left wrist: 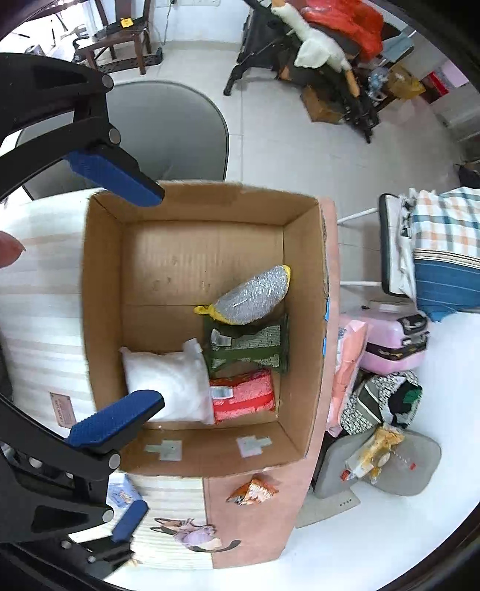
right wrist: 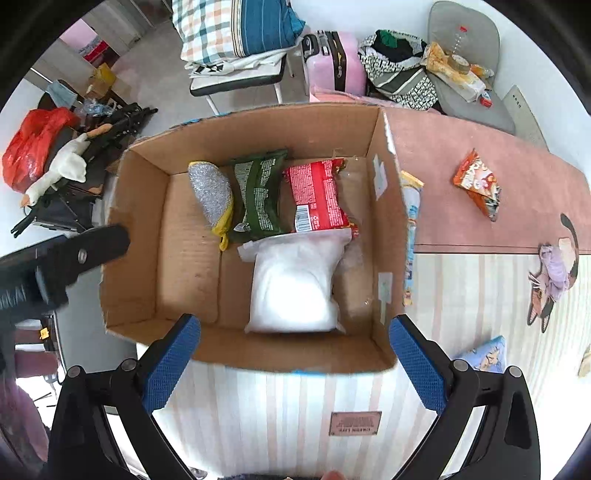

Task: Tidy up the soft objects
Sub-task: 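Place the silver bag with the left tool in the box while the right tool places the white bag, then grasp the orange panda chip bag with the left tool while the right tool grasps the blue cartoon packet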

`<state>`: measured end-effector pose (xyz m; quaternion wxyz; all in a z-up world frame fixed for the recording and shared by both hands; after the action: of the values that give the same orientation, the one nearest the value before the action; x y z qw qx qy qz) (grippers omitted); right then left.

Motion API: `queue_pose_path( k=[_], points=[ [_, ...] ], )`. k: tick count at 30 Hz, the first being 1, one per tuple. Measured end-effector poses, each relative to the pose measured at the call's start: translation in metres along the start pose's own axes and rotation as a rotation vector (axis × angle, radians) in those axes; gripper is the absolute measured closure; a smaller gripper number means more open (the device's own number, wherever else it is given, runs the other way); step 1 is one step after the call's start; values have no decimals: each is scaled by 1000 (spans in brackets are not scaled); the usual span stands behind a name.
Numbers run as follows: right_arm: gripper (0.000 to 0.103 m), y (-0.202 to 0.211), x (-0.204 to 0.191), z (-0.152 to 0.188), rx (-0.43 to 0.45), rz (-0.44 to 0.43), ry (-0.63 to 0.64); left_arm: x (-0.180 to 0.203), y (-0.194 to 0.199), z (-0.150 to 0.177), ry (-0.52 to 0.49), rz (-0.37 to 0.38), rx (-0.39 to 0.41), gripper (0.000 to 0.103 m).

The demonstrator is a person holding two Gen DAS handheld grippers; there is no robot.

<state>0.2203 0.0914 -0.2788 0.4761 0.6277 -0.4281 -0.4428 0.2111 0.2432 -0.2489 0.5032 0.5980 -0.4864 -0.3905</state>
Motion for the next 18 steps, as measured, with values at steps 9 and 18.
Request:
queue_pose_path(
  k=[9, 18],
  points=[
    [0, 61, 5, 17, 98, -23, 24, 14, 48, 25, 16, 16, 82, 1],
    [0, 55, 115, 52, 72, -62, -267, 86, 60, 23, -130, -102, 168, 1]
  ],
)
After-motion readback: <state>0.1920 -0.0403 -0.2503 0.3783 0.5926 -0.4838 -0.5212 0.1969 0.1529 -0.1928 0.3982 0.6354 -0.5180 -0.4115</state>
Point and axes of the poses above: each gripper's, at about its wrist camera, not at the fingertips, and y roughly against the way its jaws point, x to its right, z to its underside, the point moved 6 cm from there along -y, roughly the way its jaws point, and after that the axes turned 3 degrees about x, right-handed, at the moved point
